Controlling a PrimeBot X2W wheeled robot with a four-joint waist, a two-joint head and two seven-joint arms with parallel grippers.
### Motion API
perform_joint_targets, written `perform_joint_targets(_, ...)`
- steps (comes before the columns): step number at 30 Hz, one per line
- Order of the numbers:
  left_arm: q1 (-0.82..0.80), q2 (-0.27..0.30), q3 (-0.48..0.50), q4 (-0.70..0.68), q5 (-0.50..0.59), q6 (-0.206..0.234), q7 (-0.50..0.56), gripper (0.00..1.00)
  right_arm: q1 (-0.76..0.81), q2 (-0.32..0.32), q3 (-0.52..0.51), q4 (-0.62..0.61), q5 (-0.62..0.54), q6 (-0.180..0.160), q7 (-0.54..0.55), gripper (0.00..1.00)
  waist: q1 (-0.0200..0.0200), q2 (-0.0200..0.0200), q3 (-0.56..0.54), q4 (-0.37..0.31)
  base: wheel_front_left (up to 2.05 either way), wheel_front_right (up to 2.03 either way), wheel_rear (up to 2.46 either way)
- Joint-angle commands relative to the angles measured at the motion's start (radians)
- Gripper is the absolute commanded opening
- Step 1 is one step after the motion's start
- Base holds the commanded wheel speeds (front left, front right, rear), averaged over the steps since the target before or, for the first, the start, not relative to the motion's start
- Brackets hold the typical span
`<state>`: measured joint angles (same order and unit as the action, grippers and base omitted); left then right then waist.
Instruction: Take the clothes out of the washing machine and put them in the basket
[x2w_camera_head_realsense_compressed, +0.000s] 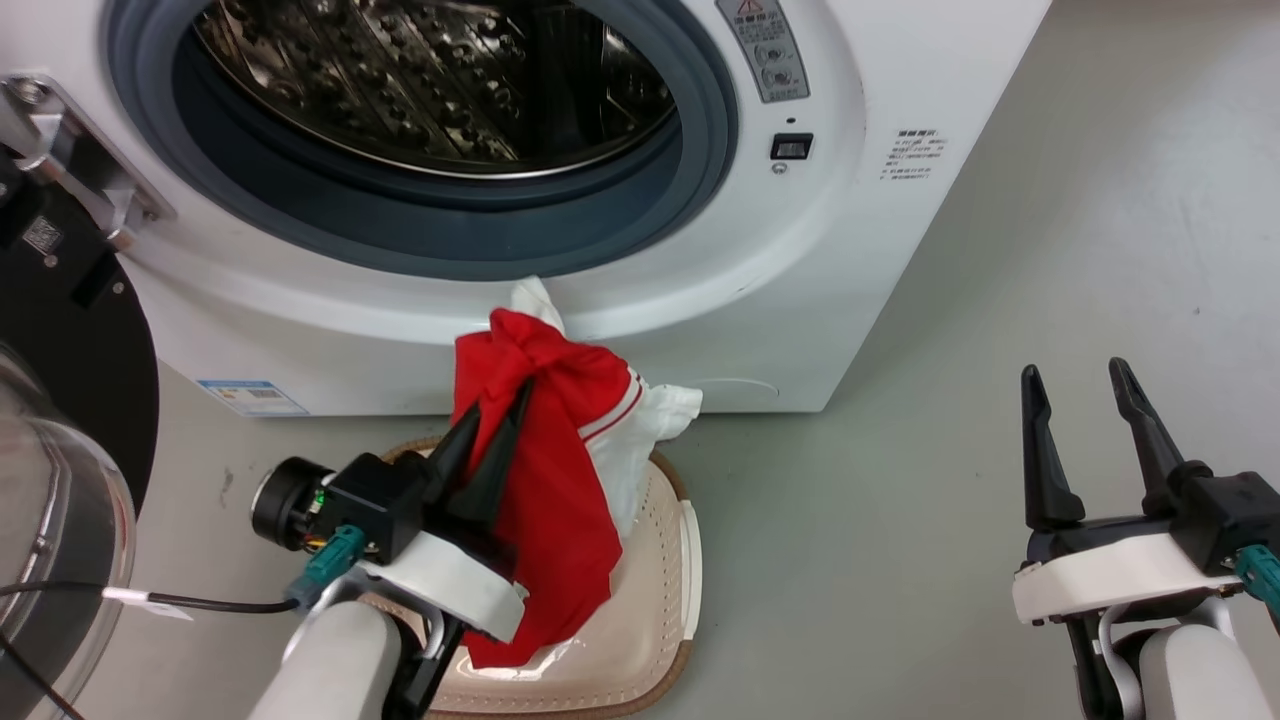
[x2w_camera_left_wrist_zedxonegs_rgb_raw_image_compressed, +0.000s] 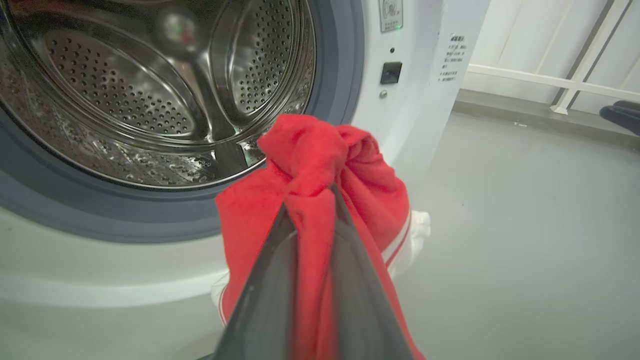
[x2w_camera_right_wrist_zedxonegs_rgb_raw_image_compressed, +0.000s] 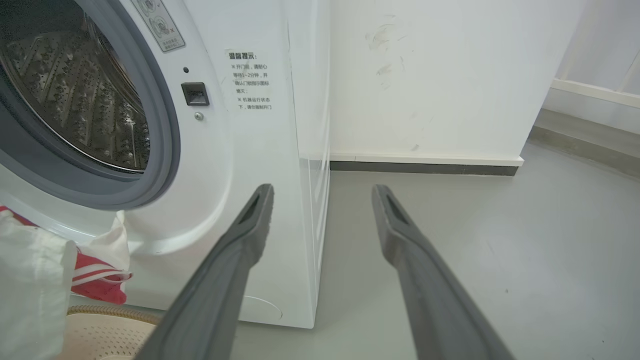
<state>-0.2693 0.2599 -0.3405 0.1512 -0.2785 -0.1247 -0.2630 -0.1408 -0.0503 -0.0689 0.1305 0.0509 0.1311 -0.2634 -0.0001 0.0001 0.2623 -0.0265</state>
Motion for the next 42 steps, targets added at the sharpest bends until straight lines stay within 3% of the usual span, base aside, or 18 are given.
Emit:
perform_joint_targets(1,0.000,0.000,-0.009,0.016,-0.002,-0.004,-0.003,0.00,-0.006,0.000,0.004,-0.005,-0.010,-0.001,-0.002,1.00,0.0001,-0.0001,0.022,-0.003,0.00,0.00,0.00)
perform_joint_targets(21,-0.251,0.031,-0.261,0.474,-0.058,-0.006,-0.003,0.00,-0.110,0.000,0.021,-0.052,0.012,-0.001,-0.002,1.00,0.0001,-0.0001,0.357,-0.108,0.00,0.00,0.00)
perform_joint_targets(30,-0.415,0.049,-0.304,0.697,-0.095,-0.005,-0.003,0.00,-0.138,0.001,0.028,-0.081,0.027,-0.001,-0.002,1.00,0.0001,-0.0001,0.517,-0.153,0.00,0.00,0.00)
perform_joint_targets(42,-0.573,0.075,-0.385,0.873,-0.124,-0.005,-0.003,0.00,-0.166,0.001,0.043,-0.116,0.064,-0.001,-0.002,1.00,0.0001,-0.0001,0.656,-0.187,0.00,0.00,0.00)
